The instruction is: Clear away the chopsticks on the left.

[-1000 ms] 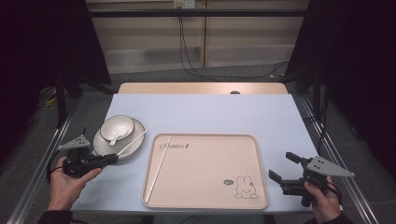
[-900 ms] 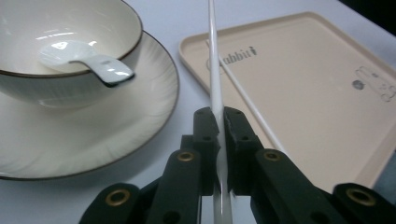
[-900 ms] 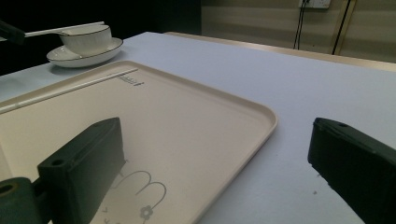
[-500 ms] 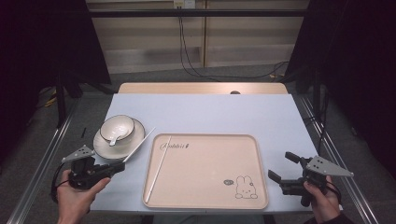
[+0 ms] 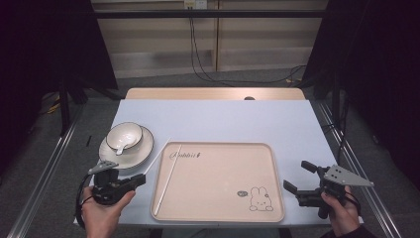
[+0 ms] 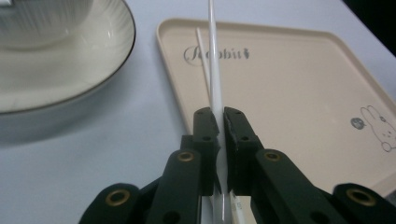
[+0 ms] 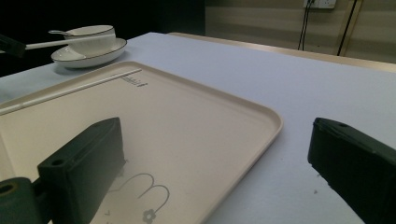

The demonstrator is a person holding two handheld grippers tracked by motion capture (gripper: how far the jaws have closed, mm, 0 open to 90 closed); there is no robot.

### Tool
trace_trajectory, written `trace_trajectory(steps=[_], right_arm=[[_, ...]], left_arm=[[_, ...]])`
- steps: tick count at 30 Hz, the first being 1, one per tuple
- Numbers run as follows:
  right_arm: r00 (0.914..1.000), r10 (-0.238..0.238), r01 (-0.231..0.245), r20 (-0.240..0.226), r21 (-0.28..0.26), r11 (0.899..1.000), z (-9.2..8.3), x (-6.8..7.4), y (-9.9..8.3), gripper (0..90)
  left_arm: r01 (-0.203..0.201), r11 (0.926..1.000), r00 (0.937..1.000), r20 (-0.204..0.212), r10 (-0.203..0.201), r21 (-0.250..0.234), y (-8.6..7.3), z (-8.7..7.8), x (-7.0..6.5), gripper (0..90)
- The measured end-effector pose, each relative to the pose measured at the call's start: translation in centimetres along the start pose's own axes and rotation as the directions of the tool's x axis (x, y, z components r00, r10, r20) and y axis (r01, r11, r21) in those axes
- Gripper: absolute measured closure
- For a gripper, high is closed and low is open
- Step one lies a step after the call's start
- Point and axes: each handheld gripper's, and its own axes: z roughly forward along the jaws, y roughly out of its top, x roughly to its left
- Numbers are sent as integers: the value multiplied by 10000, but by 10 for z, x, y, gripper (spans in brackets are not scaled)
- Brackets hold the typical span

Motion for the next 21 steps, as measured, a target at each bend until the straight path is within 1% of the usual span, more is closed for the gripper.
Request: trace_trajectory(steps=[1,2,4,6,8,10,11,13,15,16,17,19,20,21], right_arm=[[10000,-3,2,7,6,10000,0,0,0,32],[10000,-6,6,3,22,10000,0,0,0,32],[10000,21,-21,53,50,10000,0,0,0,32],[10000,17,-17,3,48,10000,0,0,0,32],[10000,-2,1,78,73,10000,1,-1,0,32],[10000,-12,12,24,62,10000,1,-1,0,32],[10000,33,-33,1,48,10000,1,0,0,32],[10000,-67,68,-47,61,10000,1,1,0,32],[10000,-17,17,-53,65,10000,1,1,0,32],[10000,-17,17,-57,92,10000,1,1,0,31],[10000,-39,39,-27,74,10000,1,1,0,32],[10000,-22,22,-32,94,10000,1,1,0,32],[10000,-24,25,-66,64,10000,1,1,0,32],[10000,-7,7,-74,59,10000,2,2,0,32]], left_arm=[[28,10000,10000,-46,-28,5,0,4,0,846],[152,9998,9999,31,-152,92,0,9,0,846],[101,9996,9999,-139,-97,267,1,16,-3,846],[231,9991,9996,-163,-226,349,1,20,-5,846],[188,9990,9997,-142,-183,406,1,27,-11,846],[21,9984,10000,-99,-15,571,2,31,-14,846],[4,9984,9999,-135,4,559,2,34,-17,846],[40,9978,10000,-52,-37,664,2,39,-21,846],[-19,9974,9999,-159,30,714,2,42,-25,846],[77,9973,9999,-131,-67,727,3,44,-27,846],[71,9975,9998,-215,-56,709,3,46,-28,846],[222,9974,9991,-380,-196,688,3,49,-30,846],[235,9962,9991,-362,-205,838,2,52,-32,846],[218,9960,9992,-358,-188,863,1,53,-32,846]])
